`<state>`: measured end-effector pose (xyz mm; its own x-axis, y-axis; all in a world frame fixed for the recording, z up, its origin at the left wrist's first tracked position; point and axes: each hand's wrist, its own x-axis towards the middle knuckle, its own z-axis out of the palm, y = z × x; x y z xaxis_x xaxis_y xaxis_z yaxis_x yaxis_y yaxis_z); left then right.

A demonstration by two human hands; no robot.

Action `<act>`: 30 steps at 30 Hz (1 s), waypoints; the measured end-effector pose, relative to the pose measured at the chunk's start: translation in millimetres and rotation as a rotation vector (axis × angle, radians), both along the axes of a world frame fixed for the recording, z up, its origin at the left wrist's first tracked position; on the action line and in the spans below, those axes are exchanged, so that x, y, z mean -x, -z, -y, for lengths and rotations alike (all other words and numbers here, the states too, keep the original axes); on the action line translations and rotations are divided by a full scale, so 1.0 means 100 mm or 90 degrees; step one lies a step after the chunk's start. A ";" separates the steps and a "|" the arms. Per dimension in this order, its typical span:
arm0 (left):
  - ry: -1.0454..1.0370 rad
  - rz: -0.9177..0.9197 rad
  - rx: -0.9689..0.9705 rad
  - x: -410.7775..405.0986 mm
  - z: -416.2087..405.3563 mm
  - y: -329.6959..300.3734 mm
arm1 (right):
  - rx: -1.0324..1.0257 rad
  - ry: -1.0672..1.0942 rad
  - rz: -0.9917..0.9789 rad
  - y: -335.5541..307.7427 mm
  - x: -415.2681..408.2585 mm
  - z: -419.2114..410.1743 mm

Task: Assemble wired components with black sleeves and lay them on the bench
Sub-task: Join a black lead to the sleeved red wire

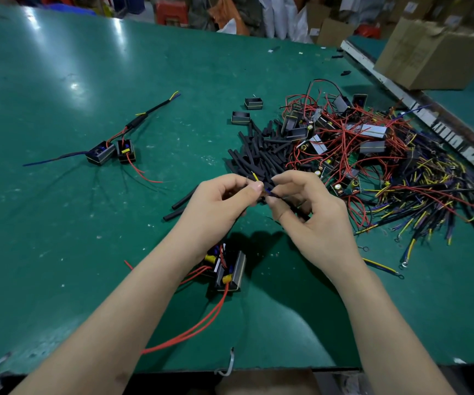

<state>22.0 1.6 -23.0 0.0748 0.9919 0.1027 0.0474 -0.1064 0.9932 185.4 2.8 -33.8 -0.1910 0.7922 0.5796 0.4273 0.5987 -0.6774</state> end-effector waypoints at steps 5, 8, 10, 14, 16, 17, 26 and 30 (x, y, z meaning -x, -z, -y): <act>-0.017 0.011 -0.013 -0.02 0.00 0.02 | -0.013 0.000 0.016 0.02 0.00 0.02; -0.028 0.014 -0.013 -0.02 0.00 0.03 | -0.021 0.015 0.050 0.03 0.02 0.02; -0.026 0.011 -0.007 -0.02 -0.01 0.03 | -0.019 0.025 0.033 0.04 0.03 0.02; -0.060 -0.116 -0.079 -0.03 0.02 0.05 | -0.010 0.061 0.012 0.05 0.03 0.00; -0.080 -0.201 -0.149 -0.05 0.05 0.04 | -0.003 0.070 0.019 0.05 0.03 0.00; -0.080 -0.217 -0.166 -0.05 0.06 0.05 | -0.003 0.074 0.022 0.05 0.02 0.00; -0.088 -0.306 -0.220 -0.04 0.07 0.04 | 0.034 0.103 0.025 0.03 0.01 0.01; -0.104 -0.329 -0.227 -0.03 0.06 0.05 | 0.032 0.108 0.038 0.02 0.01 0.03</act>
